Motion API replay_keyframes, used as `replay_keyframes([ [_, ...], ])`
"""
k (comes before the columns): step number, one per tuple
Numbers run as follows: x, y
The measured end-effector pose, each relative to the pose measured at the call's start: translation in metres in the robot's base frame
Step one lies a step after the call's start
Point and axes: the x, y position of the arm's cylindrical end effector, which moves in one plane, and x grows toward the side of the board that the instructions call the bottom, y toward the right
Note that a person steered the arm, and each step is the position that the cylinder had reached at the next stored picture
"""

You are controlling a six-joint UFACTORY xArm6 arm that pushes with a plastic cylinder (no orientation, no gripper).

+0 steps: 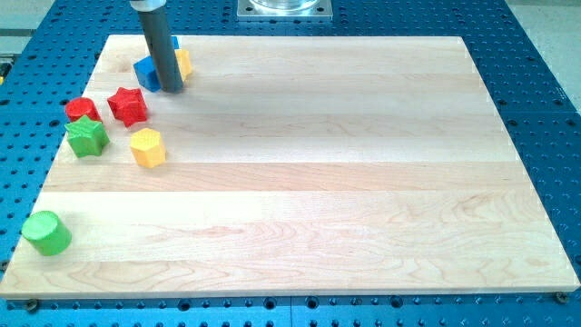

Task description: Make a group of red blocksyellow blocks and green star

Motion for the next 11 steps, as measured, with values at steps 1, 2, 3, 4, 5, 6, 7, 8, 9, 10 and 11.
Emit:
replay_keyframes([
  [1, -0.010, -0.039],
  [2, -0.016, -0.029],
  [3, -0.017, 0.020],
  [4, -0.018, 0.079],
  [5, -0.058, 0.085],
  [6, -0.065, 0.058],
  [7, -0.046, 0.036],
  [8, -0.020, 0.035],
  [9, -0.060, 0.029],
  [10, -0.038, 0.013],
  [11, 0.009, 0.005],
])
